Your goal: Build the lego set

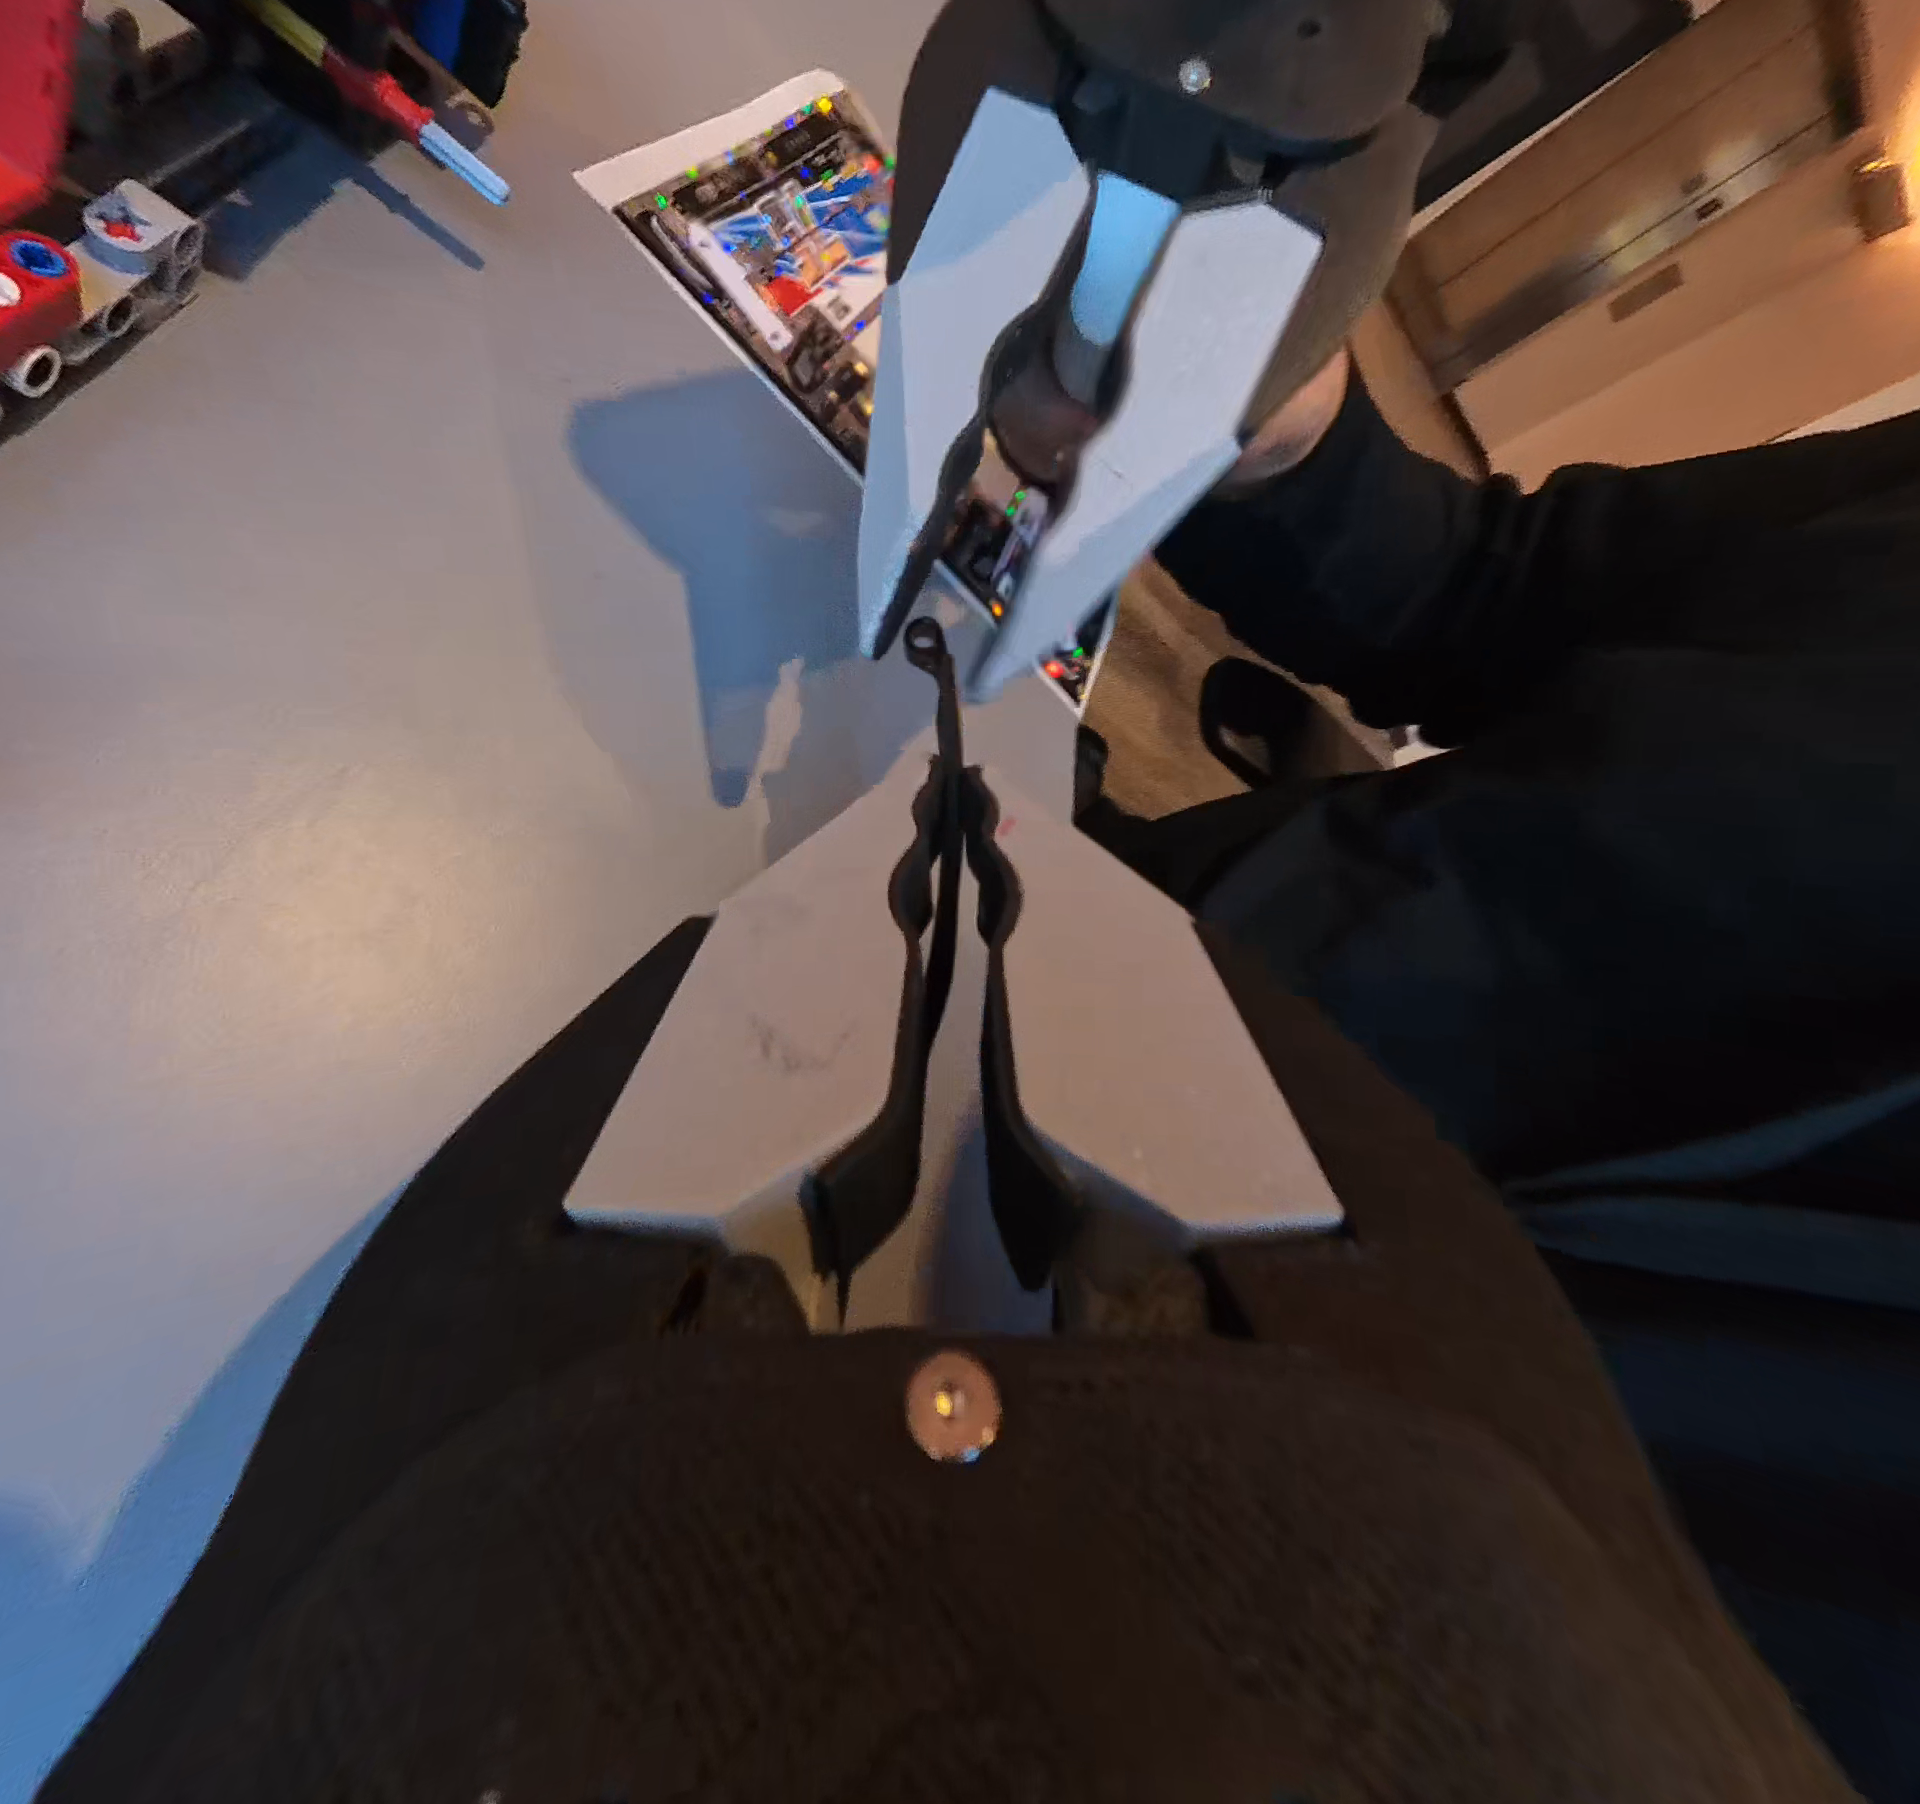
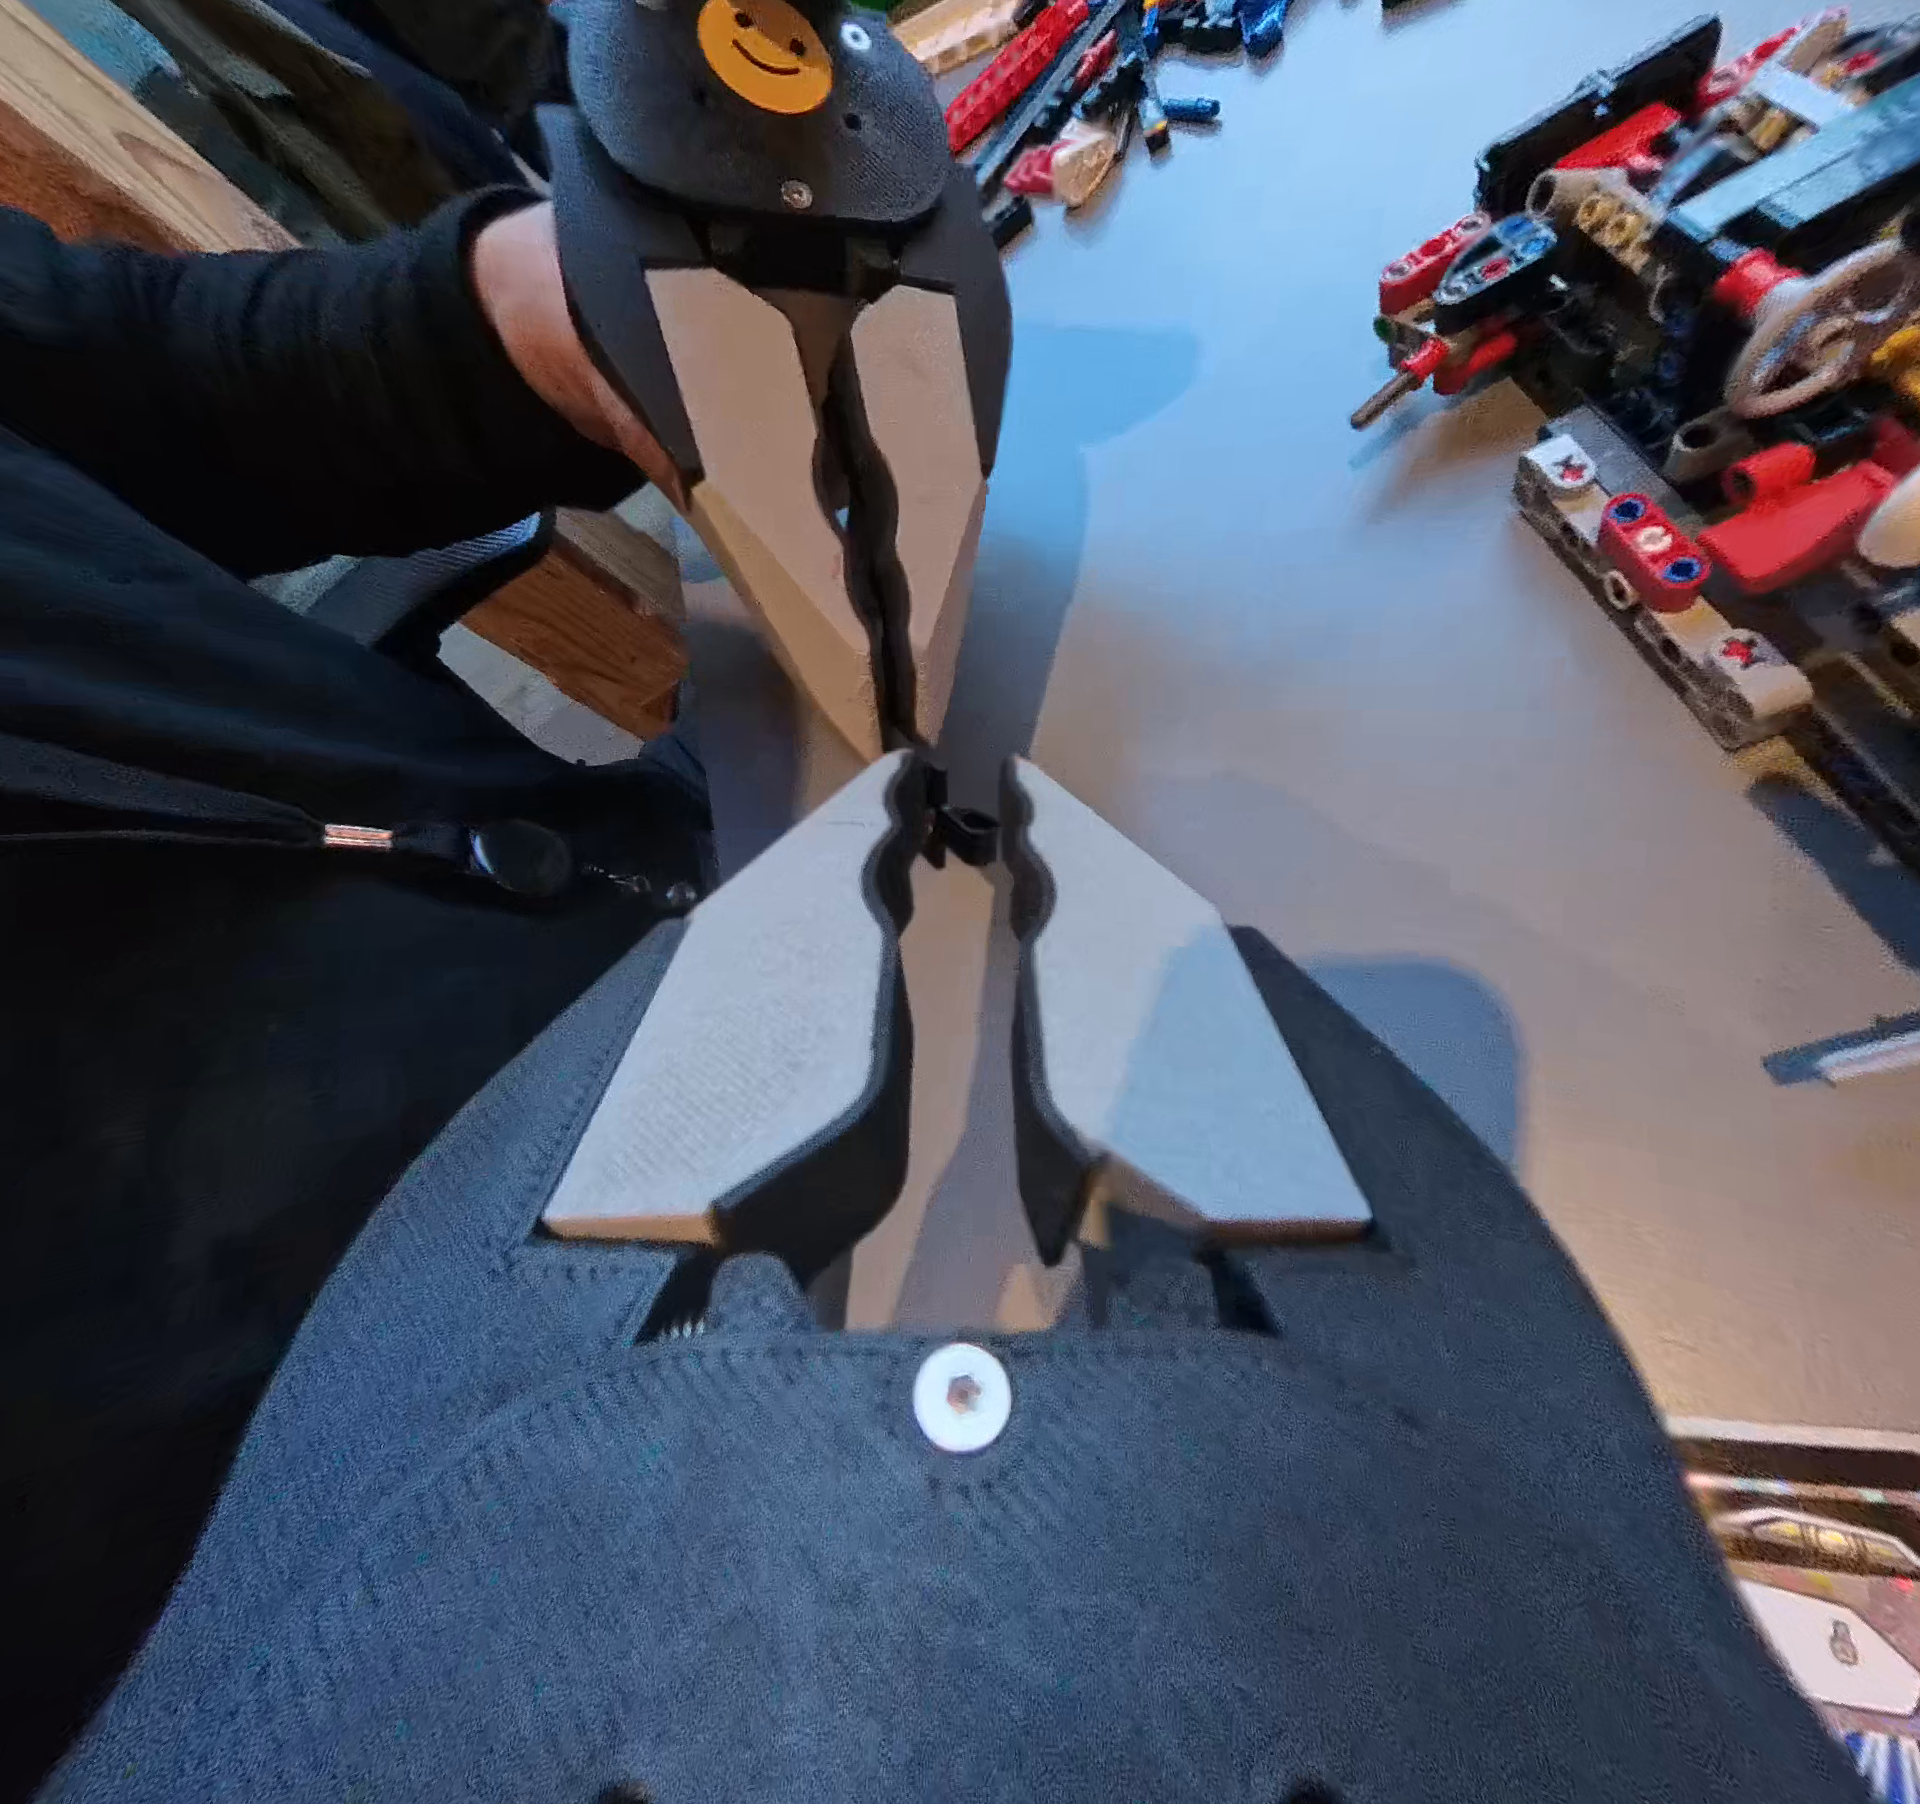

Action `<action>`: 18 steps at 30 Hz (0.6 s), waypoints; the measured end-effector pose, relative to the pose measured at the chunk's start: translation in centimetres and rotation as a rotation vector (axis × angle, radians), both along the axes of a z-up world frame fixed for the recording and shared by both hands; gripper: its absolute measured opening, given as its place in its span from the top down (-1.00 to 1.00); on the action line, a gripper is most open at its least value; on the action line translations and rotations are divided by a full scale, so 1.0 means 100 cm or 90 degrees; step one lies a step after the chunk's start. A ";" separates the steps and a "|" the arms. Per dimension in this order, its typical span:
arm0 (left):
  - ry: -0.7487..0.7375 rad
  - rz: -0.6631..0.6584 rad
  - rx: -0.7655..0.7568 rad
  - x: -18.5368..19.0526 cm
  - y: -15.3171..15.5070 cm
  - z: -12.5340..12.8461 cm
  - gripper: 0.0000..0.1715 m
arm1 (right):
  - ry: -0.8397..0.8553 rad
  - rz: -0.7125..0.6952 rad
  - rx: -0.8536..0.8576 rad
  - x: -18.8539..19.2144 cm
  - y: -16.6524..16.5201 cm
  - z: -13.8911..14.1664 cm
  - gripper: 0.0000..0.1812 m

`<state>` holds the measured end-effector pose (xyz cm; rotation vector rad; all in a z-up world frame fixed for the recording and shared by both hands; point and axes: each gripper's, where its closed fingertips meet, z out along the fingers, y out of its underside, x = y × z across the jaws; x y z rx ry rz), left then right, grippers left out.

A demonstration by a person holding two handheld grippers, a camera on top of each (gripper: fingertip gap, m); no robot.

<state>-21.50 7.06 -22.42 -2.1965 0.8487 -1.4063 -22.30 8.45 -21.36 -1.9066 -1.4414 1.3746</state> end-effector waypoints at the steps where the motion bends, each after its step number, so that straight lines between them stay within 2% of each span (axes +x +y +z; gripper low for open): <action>1: -0.017 -0.001 -0.008 0.000 -0.001 0.004 1.00 | 0.016 0.011 0.003 -0.002 -0.005 0.005 0.74; 2: -0.026 -0.010 -0.008 0.002 -0.002 0.007 1.00 | 0.012 0.023 0.004 -0.003 -0.008 0.003 0.73; 4: 0.009 -0.021 0.010 0.002 -0.003 0.001 1.00 | -0.013 0.049 -0.025 -0.003 -0.011 -0.005 0.90; 5: 0.013 -0.029 0.010 0.003 -0.004 0.001 1.00 | -0.009 0.060 -0.055 -0.003 -0.013 -0.004 0.91; 7: -0.025 -0.024 -0.007 0.003 -0.002 0.010 1.00 | 0.052 0.071 -0.115 -0.003 -0.014 0.007 0.99; 9: -0.046 -0.014 -0.018 0.002 0.001 0.015 1.00 | 0.082 0.072 -0.164 -0.002 -0.011 0.012 1.00; 12: -0.043 -0.006 -0.030 -0.008 0.005 0.013 0.99 | 0.090 0.064 -0.177 -0.002 -0.004 0.012 1.00; 14: -0.056 -0.005 -0.063 -0.017 0.002 0.012 0.88 | 0.102 0.050 -0.187 0.003 0.001 0.016 1.00; 18: -0.082 0.021 -0.071 -0.035 -0.001 0.010 0.99 | 0.112 0.033 -0.209 0.011 0.006 0.017 1.00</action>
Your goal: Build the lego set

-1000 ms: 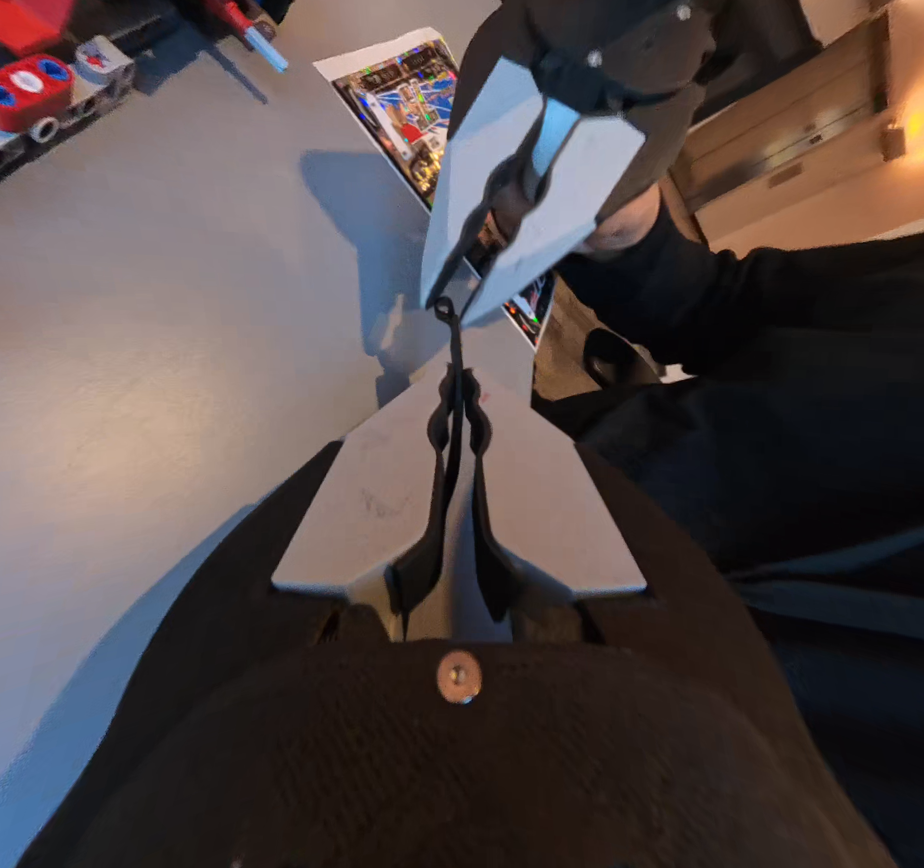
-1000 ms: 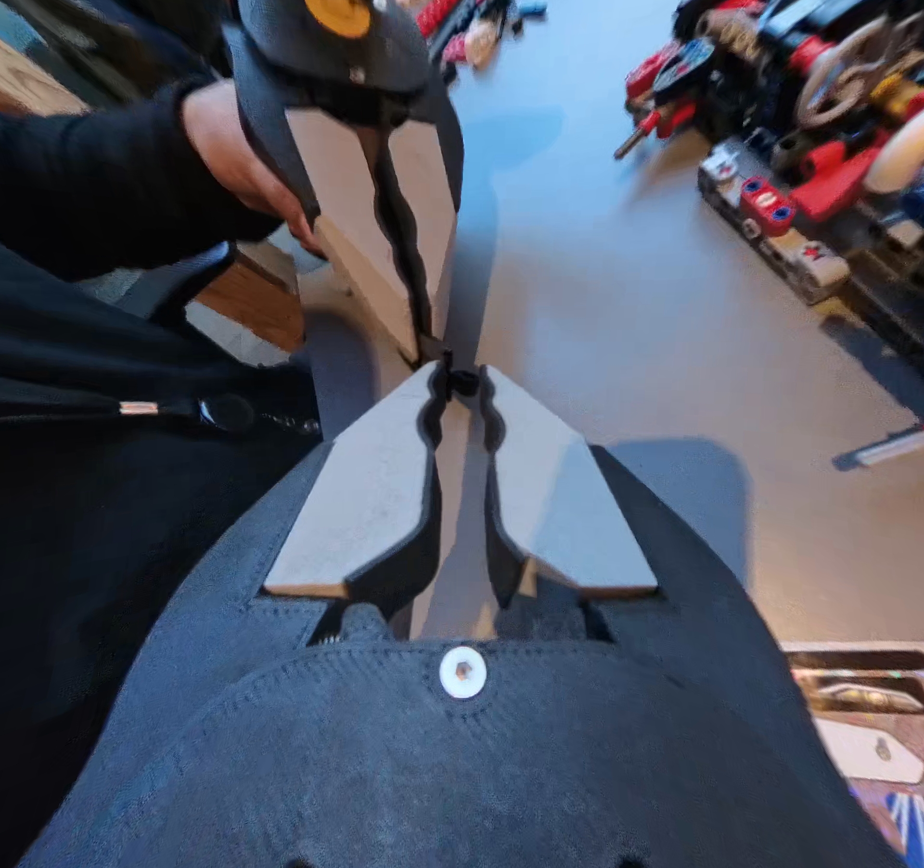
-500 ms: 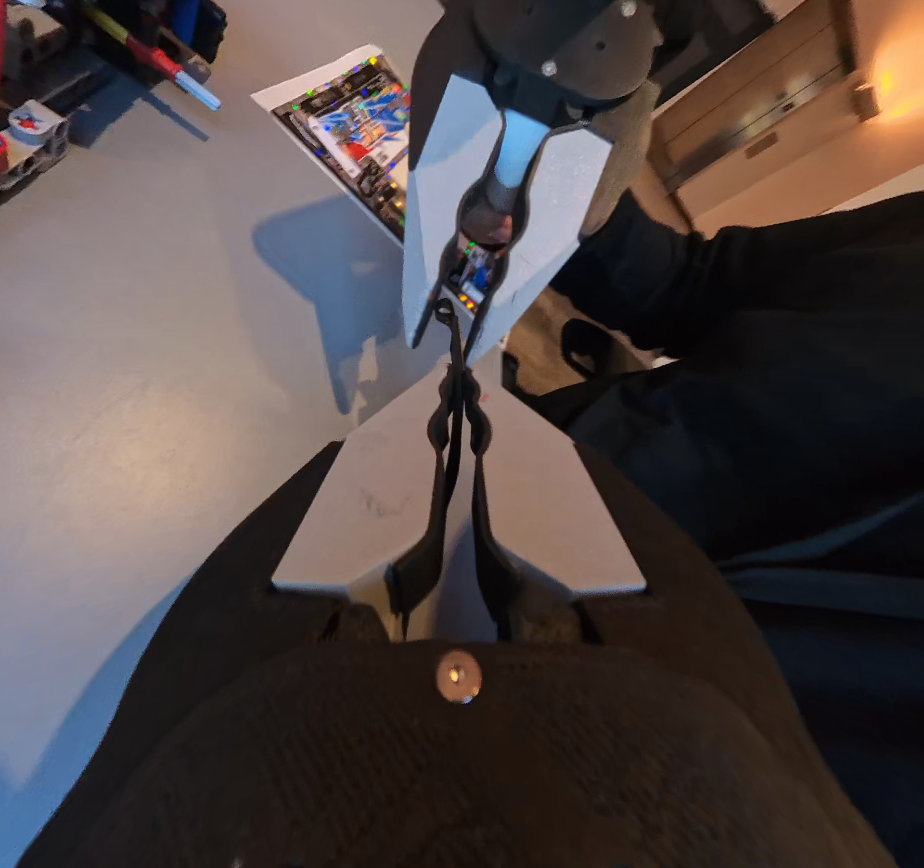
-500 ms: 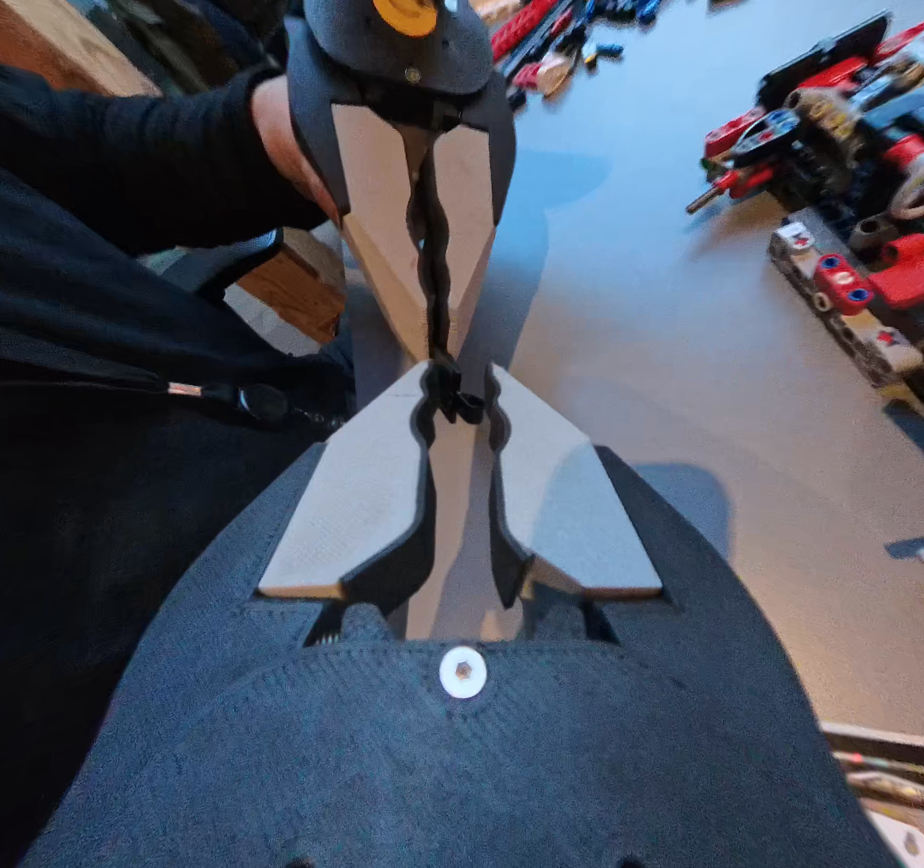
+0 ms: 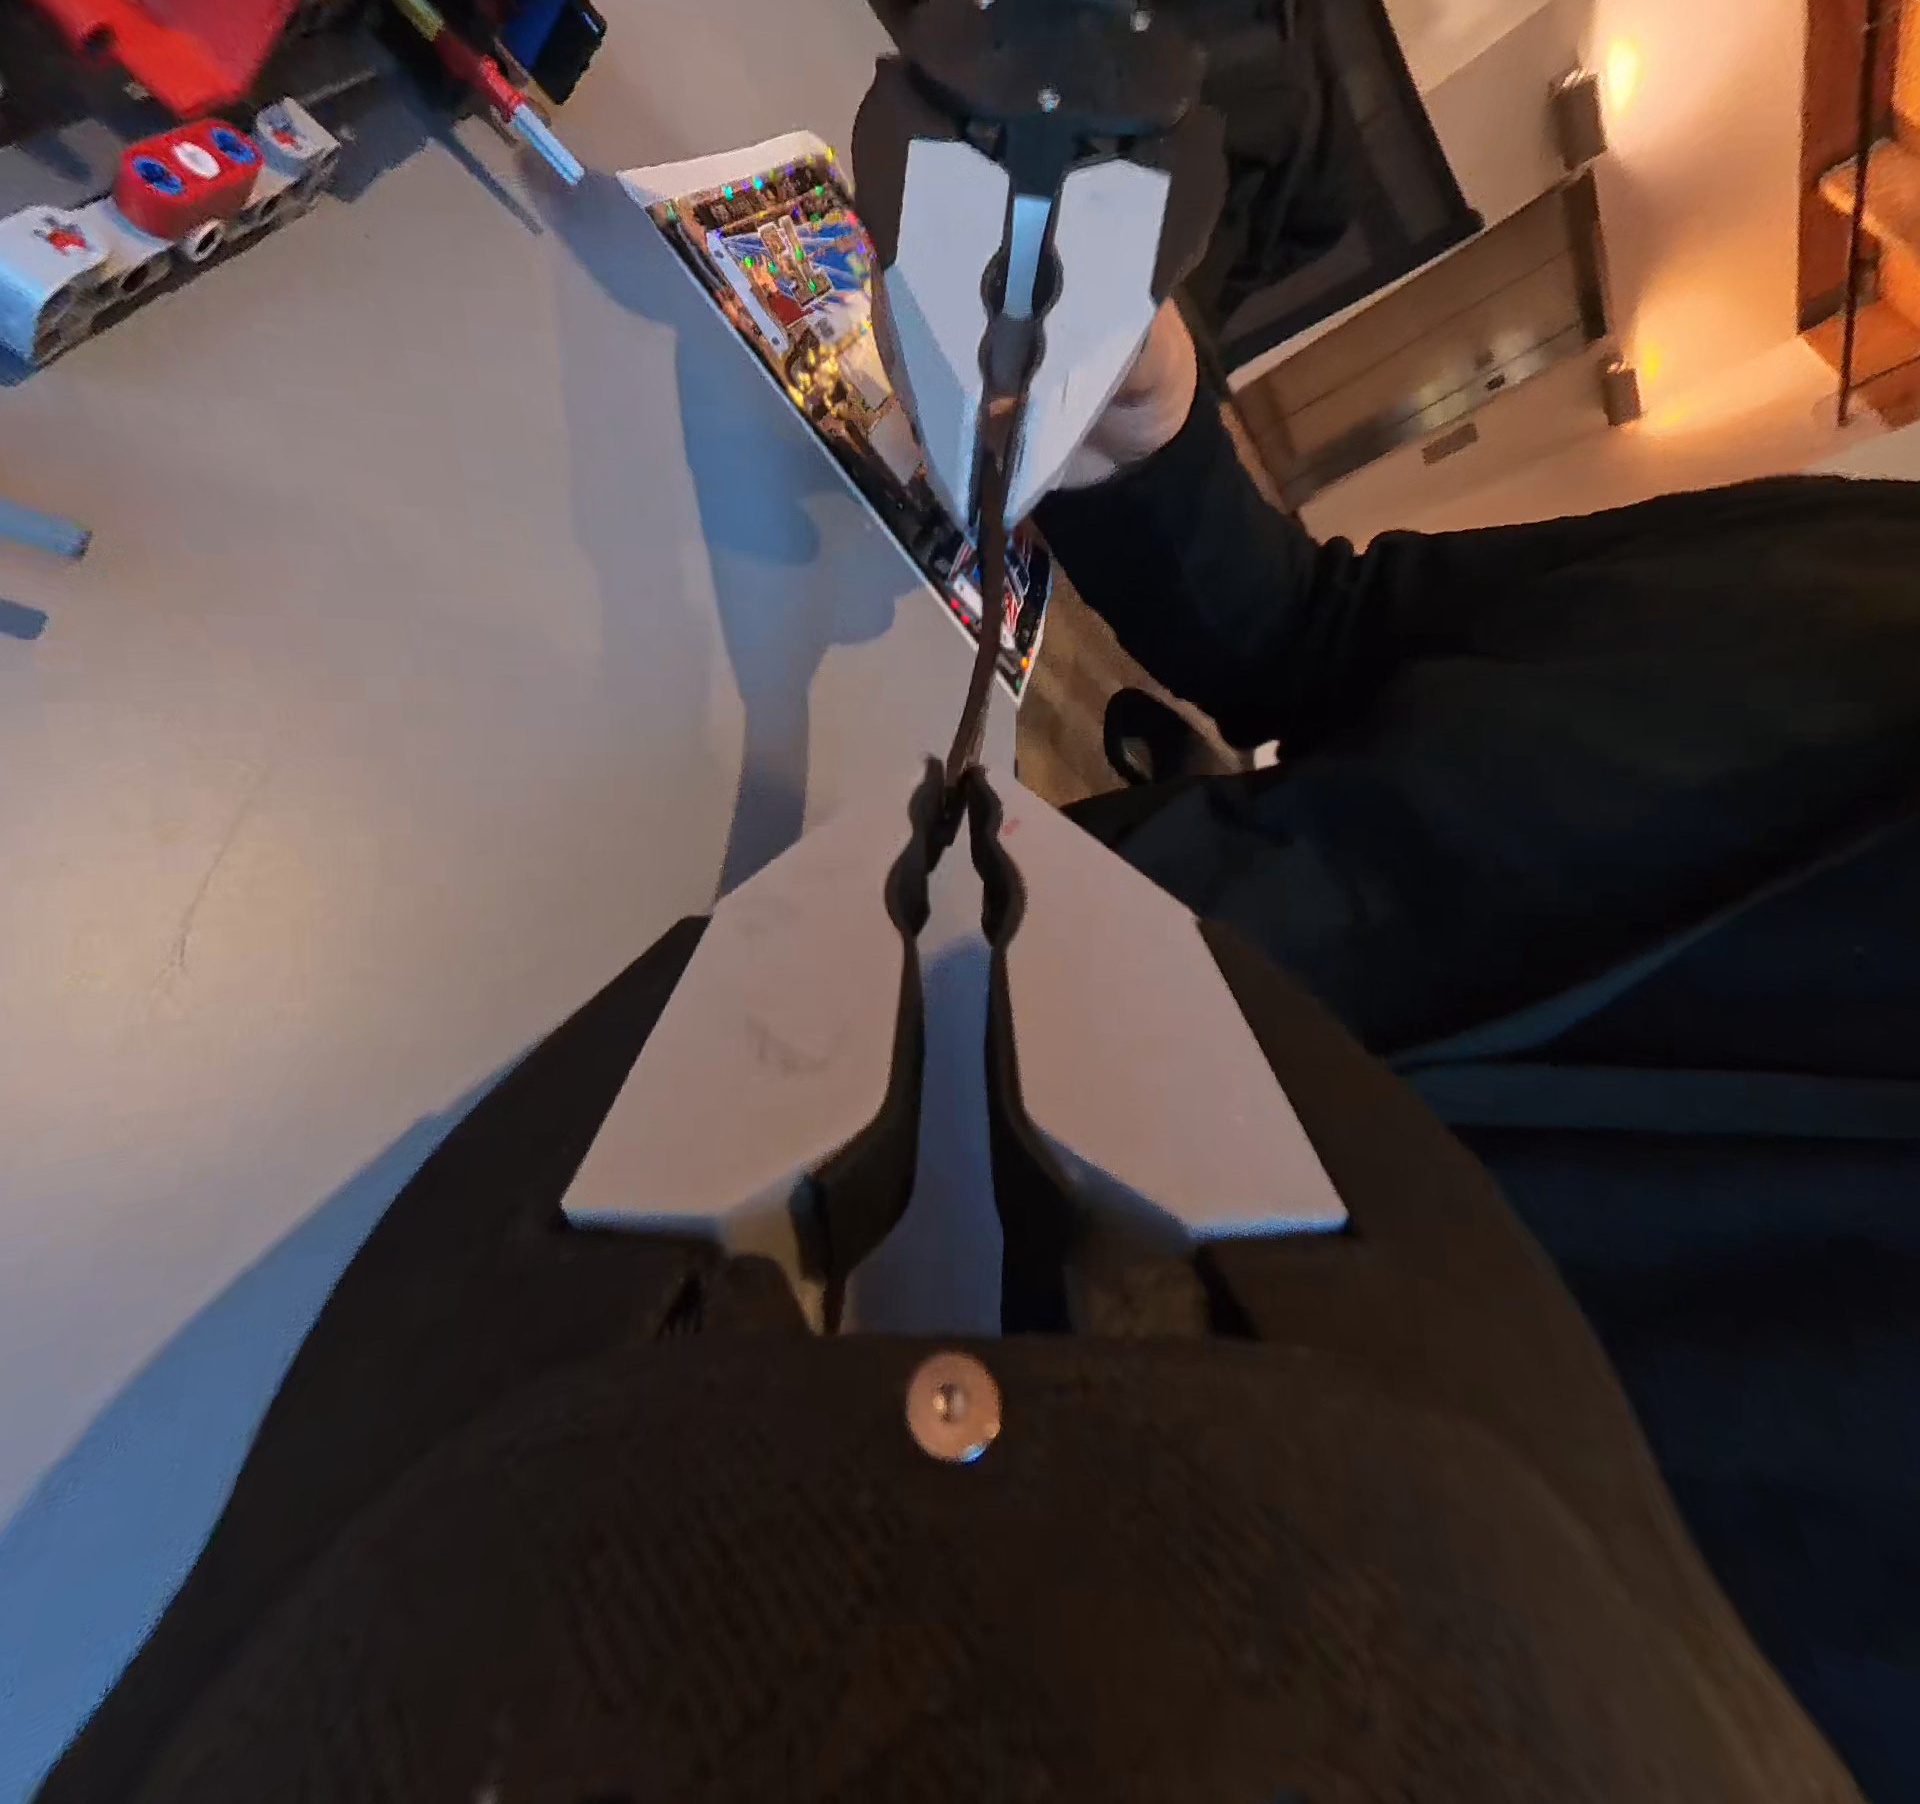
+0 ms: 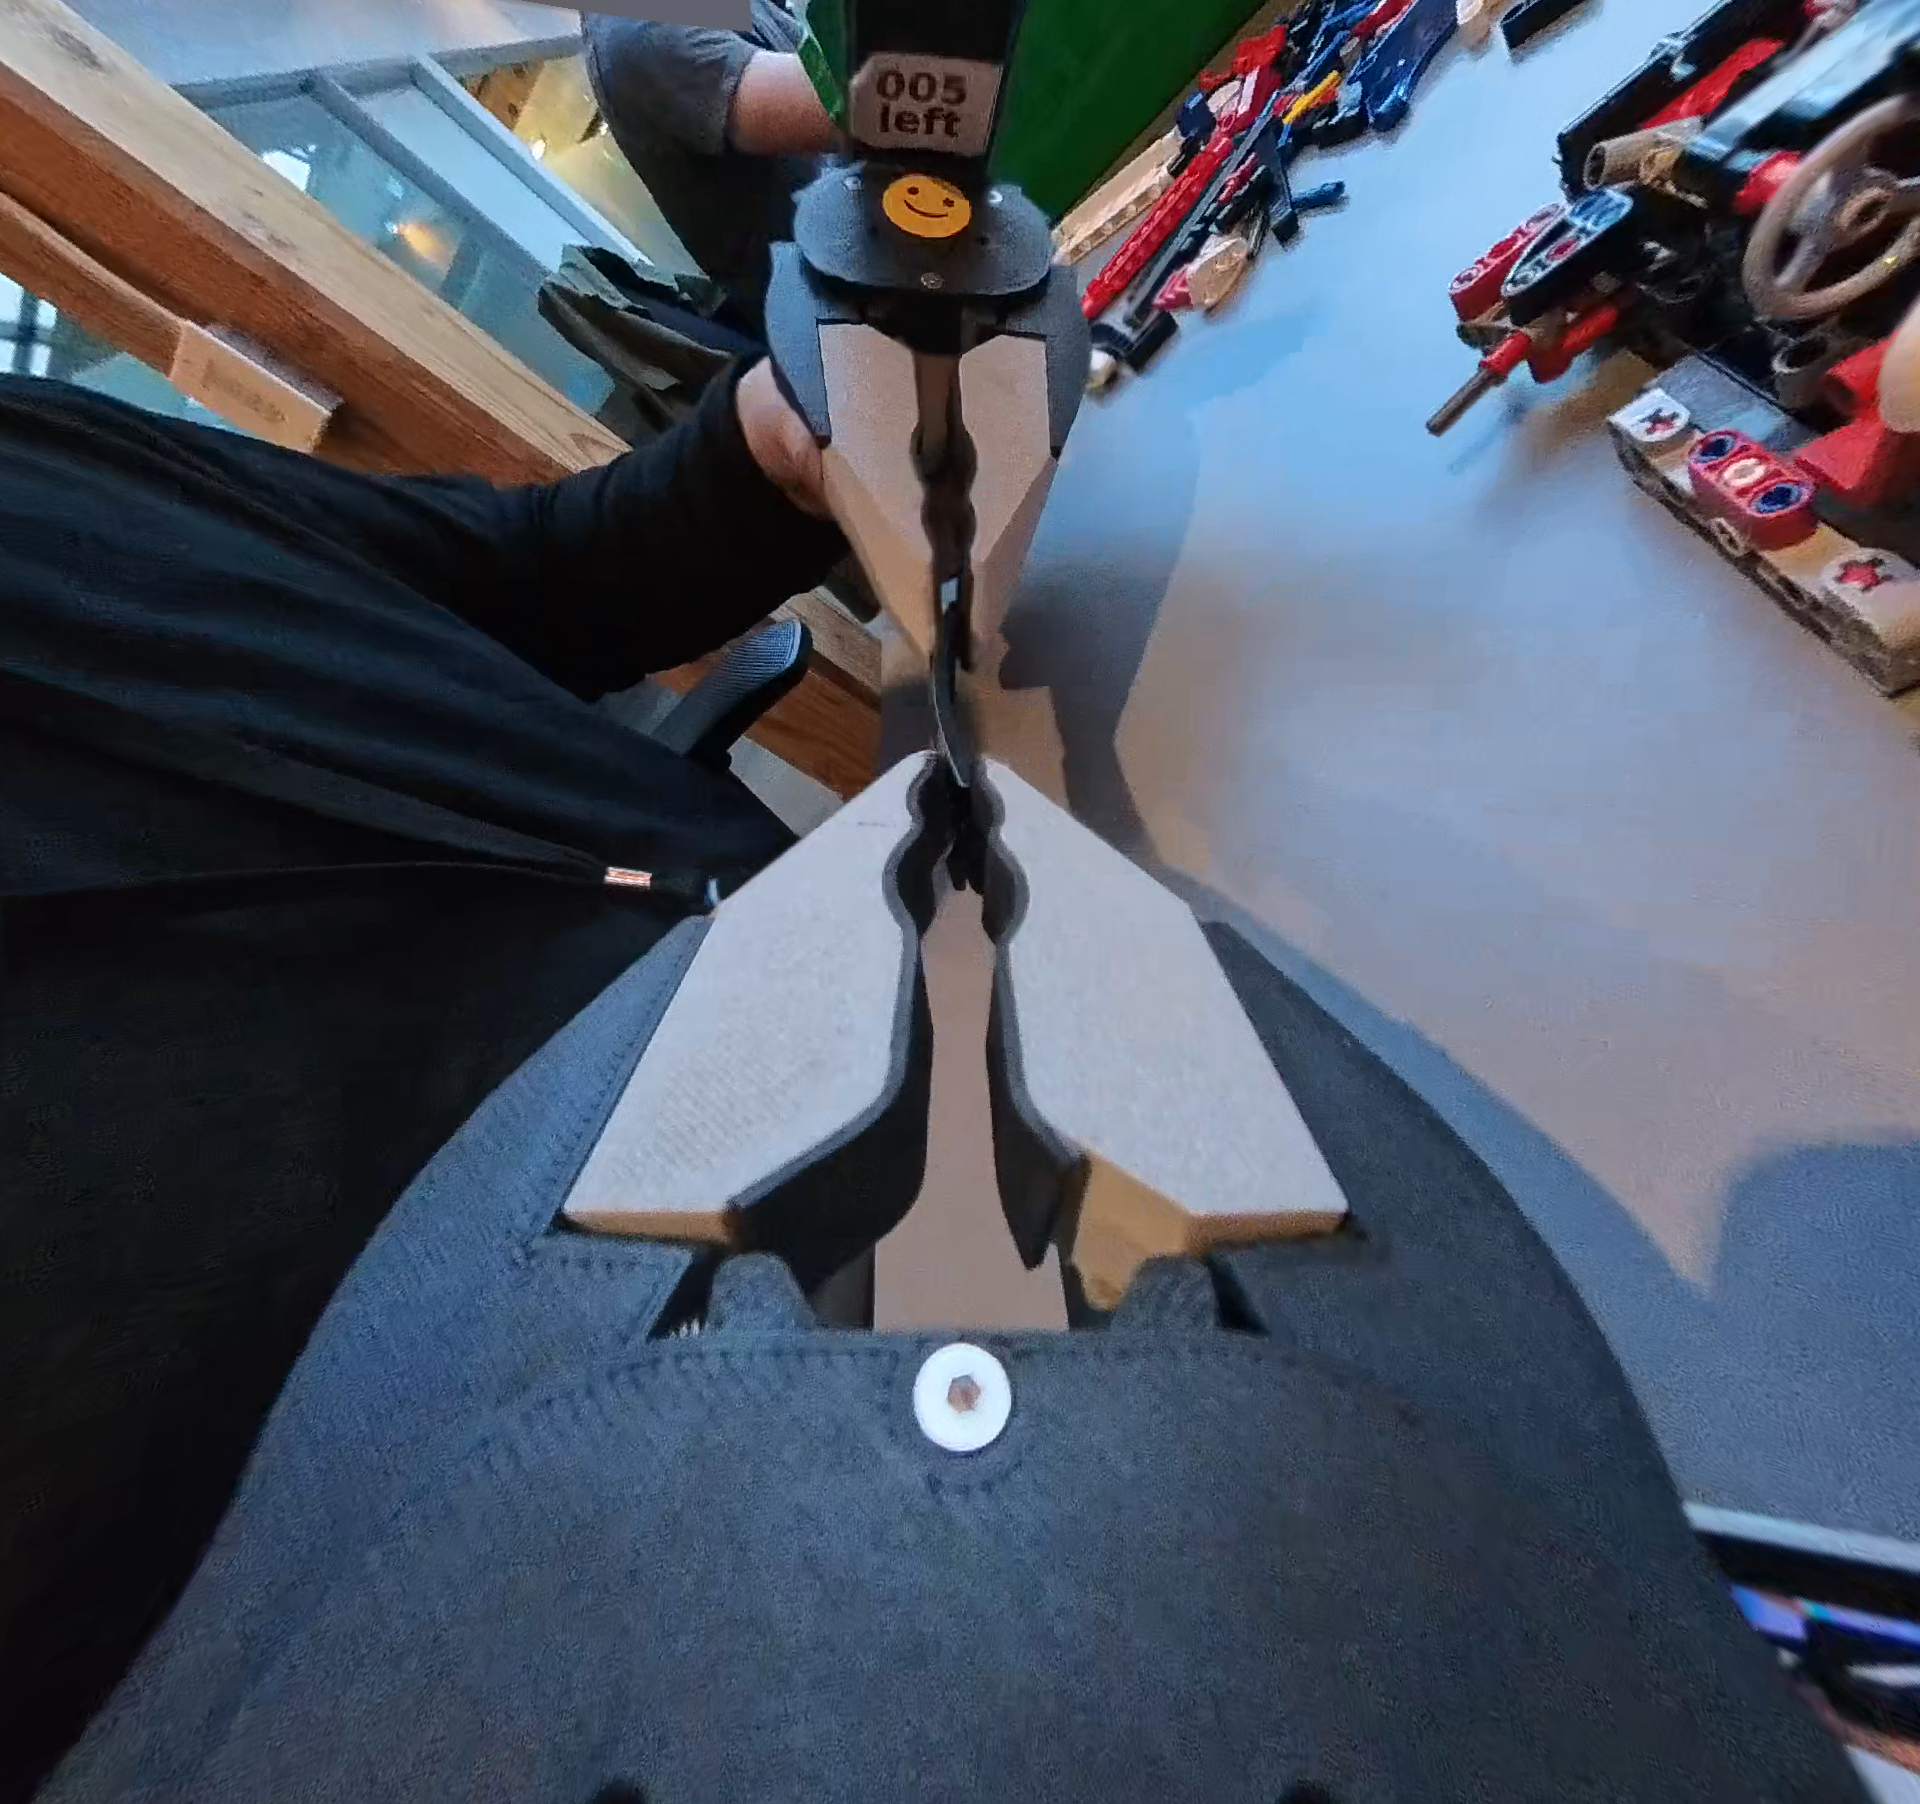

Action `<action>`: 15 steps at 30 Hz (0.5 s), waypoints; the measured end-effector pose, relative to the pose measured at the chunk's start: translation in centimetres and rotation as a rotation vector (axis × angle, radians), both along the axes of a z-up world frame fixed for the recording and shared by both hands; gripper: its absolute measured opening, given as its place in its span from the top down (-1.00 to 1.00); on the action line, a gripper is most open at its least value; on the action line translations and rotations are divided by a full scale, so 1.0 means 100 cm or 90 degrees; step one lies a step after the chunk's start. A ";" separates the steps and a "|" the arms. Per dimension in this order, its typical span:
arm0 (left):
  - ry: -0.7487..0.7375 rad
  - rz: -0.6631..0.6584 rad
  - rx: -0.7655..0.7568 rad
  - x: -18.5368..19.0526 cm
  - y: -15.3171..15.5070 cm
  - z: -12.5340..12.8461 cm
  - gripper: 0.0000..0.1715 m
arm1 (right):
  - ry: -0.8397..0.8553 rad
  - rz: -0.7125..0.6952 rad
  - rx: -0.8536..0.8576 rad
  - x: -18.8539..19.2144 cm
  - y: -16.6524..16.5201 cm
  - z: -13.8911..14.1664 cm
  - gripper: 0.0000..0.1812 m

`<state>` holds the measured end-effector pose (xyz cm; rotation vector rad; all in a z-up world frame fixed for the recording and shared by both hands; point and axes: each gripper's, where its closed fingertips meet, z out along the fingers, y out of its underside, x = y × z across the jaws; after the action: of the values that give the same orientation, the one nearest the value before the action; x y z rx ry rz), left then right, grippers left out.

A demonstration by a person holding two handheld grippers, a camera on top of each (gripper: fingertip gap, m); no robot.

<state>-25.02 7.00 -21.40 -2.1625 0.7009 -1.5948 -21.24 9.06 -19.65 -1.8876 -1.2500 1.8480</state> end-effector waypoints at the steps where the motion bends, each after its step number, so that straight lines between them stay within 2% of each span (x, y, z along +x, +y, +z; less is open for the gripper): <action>1: -0.015 0.008 -0.004 -0.001 0.000 0.001 0.99 | 0.000 0.000 -0.009 0.000 -0.001 -0.001 1.00; 4: -0.017 0.011 -0.009 0.000 -0.001 -0.005 1.00 | -0.003 -0.017 -0.023 -0.002 0.004 -0.006 0.99; 6: -0.042 0.014 -0.024 0.001 -0.001 -0.004 1.00 | -0.010 -0.041 0.013 -0.002 0.012 -0.007 0.95; 7: -0.042 0.018 -0.036 0.000 0.000 -0.007 1.00 | -0.024 -0.049 0.060 -0.001 0.014 -0.008 0.76; 10: -0.032 0.018 -0.095 -0.005 0.000 -0.021 1.00 | -0.065 -0.002 0.241 0.003 0.001 -0.007 0.49; 12: -0.052 0.002 -0.142 -0.004 -0.001 -0.021 1.00 | -0.132 0.037 0.389 0.002 -0.006 -0.022 0.37; 14: -0.029 -0.021 -0.162 -0.003 0.001 -0.027 1.00 | -0.205 0.077 0.528 -0.002 -0.009 -0.042 0.39; 15: -0.019 -0.030 -0.155 -0.003 0.003 -0.027 0.92 | -0.230 0.087 0.566 -0.005 -0.009 -0.050 0.42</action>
<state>-25.34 7.34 -24.13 -2.3005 0.5777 -1.8153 -21.74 8.19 -24.60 -1.6350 -1.9165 0.7325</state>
